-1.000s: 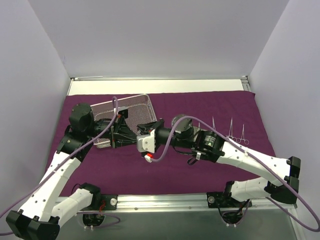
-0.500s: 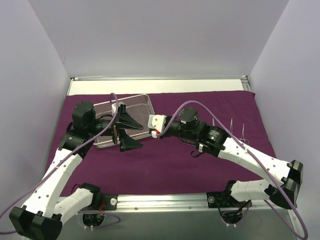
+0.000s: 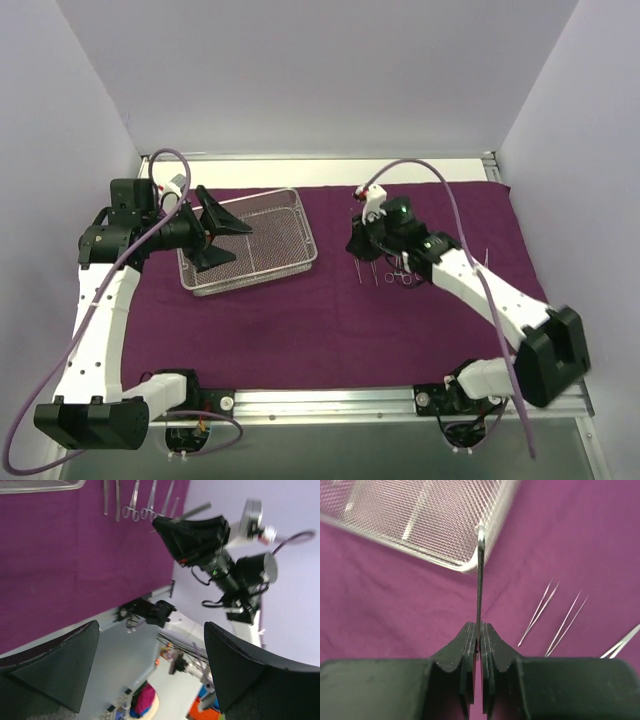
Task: Open and lay out the surgical kit
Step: Place the medical item in the surgical kit.
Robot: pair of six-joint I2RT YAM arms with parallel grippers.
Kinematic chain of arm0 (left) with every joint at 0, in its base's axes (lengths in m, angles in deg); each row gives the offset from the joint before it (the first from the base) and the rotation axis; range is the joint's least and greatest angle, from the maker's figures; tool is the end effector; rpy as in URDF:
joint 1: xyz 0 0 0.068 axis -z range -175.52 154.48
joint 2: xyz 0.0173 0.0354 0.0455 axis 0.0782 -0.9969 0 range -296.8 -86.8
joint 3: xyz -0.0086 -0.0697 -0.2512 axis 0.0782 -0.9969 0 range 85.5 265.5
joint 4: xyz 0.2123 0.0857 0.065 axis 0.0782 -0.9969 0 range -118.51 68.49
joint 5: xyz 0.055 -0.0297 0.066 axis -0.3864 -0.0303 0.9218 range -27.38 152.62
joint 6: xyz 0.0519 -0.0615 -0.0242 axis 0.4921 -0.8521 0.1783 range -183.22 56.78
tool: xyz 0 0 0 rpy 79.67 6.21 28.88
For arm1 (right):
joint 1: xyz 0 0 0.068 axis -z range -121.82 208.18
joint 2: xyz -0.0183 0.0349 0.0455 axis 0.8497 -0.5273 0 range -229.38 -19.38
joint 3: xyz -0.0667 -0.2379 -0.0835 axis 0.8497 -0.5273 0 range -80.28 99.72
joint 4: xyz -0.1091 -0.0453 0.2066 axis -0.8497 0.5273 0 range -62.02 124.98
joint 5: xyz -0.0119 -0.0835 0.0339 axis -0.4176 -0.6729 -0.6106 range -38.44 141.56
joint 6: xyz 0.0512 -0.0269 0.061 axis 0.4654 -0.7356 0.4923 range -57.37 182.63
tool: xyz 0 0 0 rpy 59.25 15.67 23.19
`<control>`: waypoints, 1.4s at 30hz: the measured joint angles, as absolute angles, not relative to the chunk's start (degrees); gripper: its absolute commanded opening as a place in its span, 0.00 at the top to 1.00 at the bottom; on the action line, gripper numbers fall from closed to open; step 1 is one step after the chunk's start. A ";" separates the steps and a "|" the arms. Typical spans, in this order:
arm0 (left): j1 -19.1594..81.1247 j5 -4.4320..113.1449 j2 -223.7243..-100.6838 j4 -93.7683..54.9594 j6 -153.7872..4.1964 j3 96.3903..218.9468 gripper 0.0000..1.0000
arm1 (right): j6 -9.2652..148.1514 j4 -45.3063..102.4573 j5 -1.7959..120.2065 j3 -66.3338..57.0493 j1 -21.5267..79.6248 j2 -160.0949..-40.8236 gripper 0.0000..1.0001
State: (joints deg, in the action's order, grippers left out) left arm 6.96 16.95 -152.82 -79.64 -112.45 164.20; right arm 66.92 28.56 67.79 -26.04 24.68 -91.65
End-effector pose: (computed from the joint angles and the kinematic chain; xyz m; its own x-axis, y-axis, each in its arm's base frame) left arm 0.2045 -0.0615 0.3608 -0.8675 -0.4923 -0.0719 -0.1922 0.4650 -0.8642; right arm 0.2455 0.1872 0.2959 -0.3216 -0.1267 -0.9384 -0.7287 0.6659 0.1599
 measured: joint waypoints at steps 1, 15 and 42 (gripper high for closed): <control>6.96 18.39 -152.49 -80.97 -111.05 164.63 0.06 | 69.48 29.85 67.95 -24.60 25.64 -94.58 1.00; 6.99 22.72 -150.00 -85.17 -107.29 162.45 0.06 | 77.48 42.85 71.38 -8.66 28.20 -126.38 1.00; 7.01 20.75 -152.38 -84.27 -107.79 161.70 0.06 | 79.12 47.75 70.28 -4.92 28.24 -131.17 0.95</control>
